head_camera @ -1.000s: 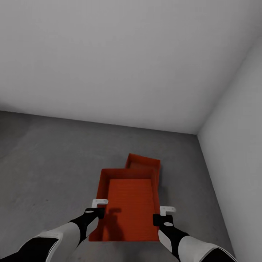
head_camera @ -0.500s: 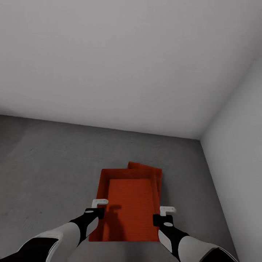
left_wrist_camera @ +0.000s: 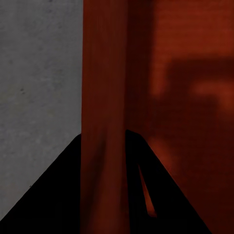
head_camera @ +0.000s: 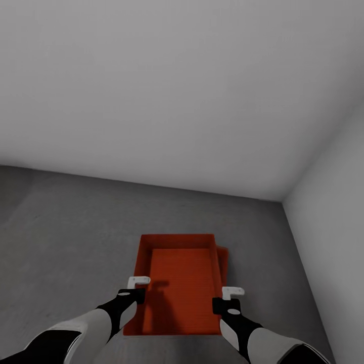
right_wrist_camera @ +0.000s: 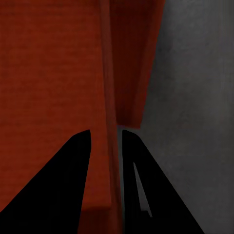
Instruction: Move the two storage containers from the living room to the garage. In the garage, place one container on the floor and stack the other container on top of it (either order is fine).
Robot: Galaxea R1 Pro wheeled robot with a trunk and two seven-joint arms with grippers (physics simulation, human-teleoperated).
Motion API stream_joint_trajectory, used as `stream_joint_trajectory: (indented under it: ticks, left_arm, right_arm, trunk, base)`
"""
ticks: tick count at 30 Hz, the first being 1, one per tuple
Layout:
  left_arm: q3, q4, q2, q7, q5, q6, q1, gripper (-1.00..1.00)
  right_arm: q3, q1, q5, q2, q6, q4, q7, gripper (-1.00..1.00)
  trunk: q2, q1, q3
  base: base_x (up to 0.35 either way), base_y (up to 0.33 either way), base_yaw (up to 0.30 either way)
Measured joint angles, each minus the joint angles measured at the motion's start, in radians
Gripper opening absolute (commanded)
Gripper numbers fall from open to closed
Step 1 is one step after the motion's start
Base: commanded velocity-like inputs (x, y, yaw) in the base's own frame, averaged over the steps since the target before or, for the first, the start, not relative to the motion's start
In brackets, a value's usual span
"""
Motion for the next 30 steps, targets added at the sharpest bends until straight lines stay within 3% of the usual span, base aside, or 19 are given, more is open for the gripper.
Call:
stream_joint_trajectory:
  ticks: [4, 30]
  left_arm:
    - [-0.001, 0.0, 0.0, -0.001, 0.0, 0.0, 0.0, -1.0]
    - [0.0, 0.0, 0.0, 0.0, 0.0, 0.0, 0.0, -1.0]
  right_arm:
    - [0.0, 0.0, 0.0, 0.001, -0.001, 0.001, -0.001, -1.0]
    - [0.0, 0.0, 0.0, 0.0, 0.0, 0.0, 0.0, -1.0]
  trunk:
    - [0.0, 0.0, 0.0]
    - [0.0, 0.001, 0.0]
  base:
    - [0.196, 0.0, -0.135]
    - [0.003, 0.0, -0.215]
